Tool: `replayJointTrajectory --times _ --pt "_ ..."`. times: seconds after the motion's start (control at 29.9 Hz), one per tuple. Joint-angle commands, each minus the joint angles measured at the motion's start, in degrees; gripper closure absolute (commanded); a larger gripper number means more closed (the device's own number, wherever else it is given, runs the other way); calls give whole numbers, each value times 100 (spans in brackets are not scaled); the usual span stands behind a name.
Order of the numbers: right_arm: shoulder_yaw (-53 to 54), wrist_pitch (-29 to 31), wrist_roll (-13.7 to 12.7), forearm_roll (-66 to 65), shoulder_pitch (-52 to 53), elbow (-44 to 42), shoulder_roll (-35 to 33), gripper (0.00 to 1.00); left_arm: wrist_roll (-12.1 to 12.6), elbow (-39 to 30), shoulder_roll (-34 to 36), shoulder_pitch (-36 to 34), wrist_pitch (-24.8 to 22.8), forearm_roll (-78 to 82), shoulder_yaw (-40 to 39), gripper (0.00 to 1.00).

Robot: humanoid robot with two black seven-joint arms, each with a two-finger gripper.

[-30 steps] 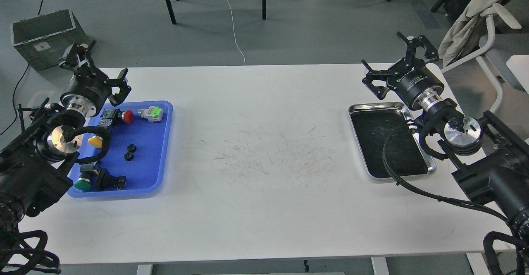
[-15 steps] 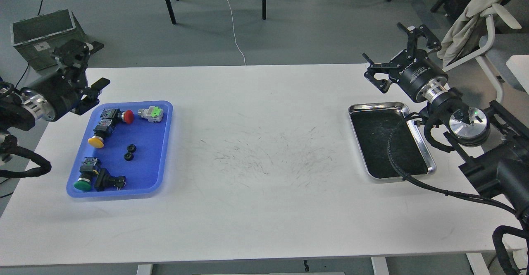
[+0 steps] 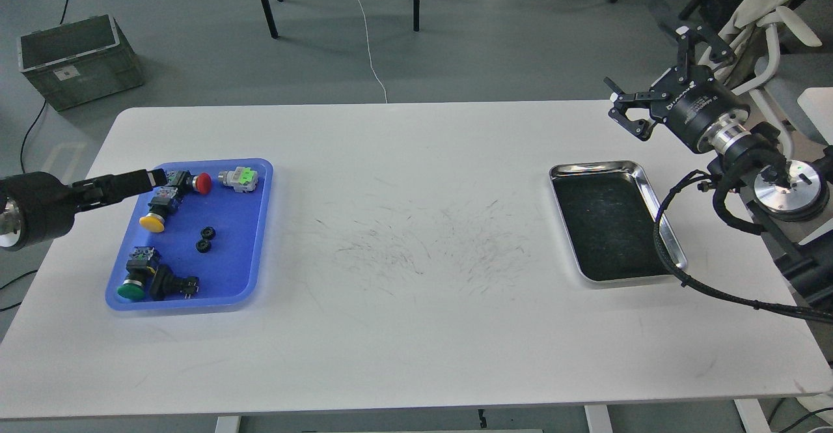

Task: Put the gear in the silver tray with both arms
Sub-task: 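Move the left gripper over the blue tray toward a black gear, then lower the left gripper and grasp the small black gear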

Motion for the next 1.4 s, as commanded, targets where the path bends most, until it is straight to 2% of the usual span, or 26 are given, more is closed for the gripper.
replayJointTrajectory --times 0.0,0.1,0.27,0.47,0.57,1.37 --pt "-17 -29 1 0 -67 3 -112 1 404 -26 -231 -27 -1 999 8 1" --pt "-8 -21 1 0 -164 -6 -148 1 580 62 -566 0 -10 1211 34 1" --pt "-17 -21 27 0 -190 -41 -139 1 1134 536 -1163 -27 -10 1369 43 1" --pt "-25 -21 36 0 -191 -94 -77 1 1372 791 -1665 9 -107 1431 139 2" --pt "-34 -21 36 0 -191 -94 -69 1 1381 1037 -1805 -27 -107 1571 342 3" --pt "-25 -38 45 0 -278 -94 -130 1 1284 2303 -2957 -27 -107 1800 395 6"
